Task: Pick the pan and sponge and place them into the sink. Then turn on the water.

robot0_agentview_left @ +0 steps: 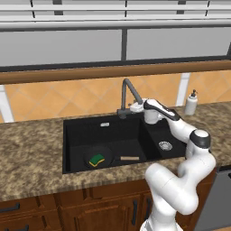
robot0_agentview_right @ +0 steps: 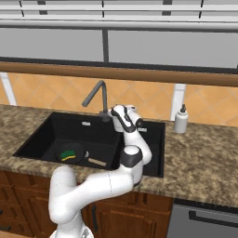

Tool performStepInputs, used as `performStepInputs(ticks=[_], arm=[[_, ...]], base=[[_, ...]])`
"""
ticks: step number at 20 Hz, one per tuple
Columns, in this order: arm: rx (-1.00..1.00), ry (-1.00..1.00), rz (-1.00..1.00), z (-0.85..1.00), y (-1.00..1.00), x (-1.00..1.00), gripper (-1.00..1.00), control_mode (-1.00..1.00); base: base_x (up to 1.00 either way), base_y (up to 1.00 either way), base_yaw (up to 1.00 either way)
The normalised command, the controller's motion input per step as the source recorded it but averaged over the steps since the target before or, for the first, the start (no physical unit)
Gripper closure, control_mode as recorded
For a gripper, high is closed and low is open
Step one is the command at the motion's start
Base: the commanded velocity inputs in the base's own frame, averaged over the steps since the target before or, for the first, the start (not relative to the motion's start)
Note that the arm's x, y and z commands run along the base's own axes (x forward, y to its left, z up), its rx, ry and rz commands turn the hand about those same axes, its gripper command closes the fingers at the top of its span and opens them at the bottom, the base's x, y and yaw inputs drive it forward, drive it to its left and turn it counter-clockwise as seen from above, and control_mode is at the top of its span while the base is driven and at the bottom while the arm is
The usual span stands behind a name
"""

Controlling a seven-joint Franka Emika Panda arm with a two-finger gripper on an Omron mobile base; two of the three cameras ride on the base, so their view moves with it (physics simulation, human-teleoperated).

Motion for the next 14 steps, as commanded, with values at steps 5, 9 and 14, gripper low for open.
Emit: performStepInputs(ticks=[5,9,14], arm=[[0.03,0.0,0.0,-0.1,0.02,0.22,1.0,-1.0],[0.06,0.01,0.0,-0.01,-0.07,0.16,1.0,-1.0],[0.07,0.1,-0.05,0.0,-0.62,0.14,1.0,-1.0]], base=[[0.0,0.0,0.0],[0.0,0.0,0.0],[0.0,0.0,0.0]])
